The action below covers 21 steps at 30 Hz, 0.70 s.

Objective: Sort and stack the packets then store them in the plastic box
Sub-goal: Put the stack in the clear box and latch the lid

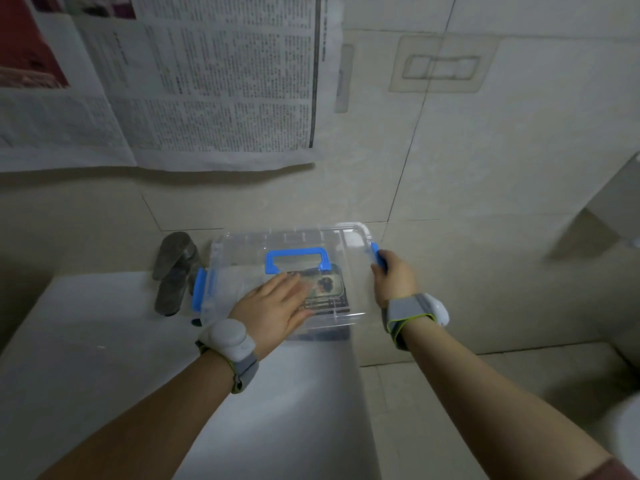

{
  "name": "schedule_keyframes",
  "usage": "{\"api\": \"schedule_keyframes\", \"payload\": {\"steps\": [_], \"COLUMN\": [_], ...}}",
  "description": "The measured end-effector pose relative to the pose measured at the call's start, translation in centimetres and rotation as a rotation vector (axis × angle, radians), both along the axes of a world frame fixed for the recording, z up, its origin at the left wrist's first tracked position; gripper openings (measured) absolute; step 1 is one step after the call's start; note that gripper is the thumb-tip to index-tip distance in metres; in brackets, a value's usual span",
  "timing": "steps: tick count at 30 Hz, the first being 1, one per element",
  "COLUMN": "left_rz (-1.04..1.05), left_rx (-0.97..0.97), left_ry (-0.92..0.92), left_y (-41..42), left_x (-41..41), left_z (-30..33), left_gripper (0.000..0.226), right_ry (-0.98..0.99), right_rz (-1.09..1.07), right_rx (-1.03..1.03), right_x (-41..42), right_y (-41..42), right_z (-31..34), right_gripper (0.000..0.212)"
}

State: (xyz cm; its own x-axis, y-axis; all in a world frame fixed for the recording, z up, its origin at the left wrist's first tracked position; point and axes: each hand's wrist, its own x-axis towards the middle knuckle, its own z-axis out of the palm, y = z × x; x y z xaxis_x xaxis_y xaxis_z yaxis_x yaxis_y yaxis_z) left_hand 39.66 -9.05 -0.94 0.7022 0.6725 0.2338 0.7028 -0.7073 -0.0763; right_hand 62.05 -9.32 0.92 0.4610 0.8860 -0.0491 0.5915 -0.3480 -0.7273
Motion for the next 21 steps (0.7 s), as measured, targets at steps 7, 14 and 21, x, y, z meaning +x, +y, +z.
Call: {"api": "schedule_keyframes", "payload": {"steps": [7,14,21], "left_rz": [0.087,0.659,1.027], "left_rx": [-0.017,-0.131,-0.898], "left_ry": [-0.187,-0.841,-1.417], "left_y": [1.1,-0.1,0.8], "left_x": [1.0,-3.7,-5.1], "left_z": [0.2,0.0,-0.2], "left_gripper": [0.043,0.044,0.027], "right_ry": [-0.600,-0.870,-0.890], "right_rz": [0.468,0.583,0.601], "right_rx": [0.305,0.282,0.370], "right_x": [-4.6,-6.9,-6.8], "right_y": [-1.8,-1.7,-0.9], "right_z": [-1.9,-2.1,-2.4], "right_gripper": [0.044,0.048,0.050]}}
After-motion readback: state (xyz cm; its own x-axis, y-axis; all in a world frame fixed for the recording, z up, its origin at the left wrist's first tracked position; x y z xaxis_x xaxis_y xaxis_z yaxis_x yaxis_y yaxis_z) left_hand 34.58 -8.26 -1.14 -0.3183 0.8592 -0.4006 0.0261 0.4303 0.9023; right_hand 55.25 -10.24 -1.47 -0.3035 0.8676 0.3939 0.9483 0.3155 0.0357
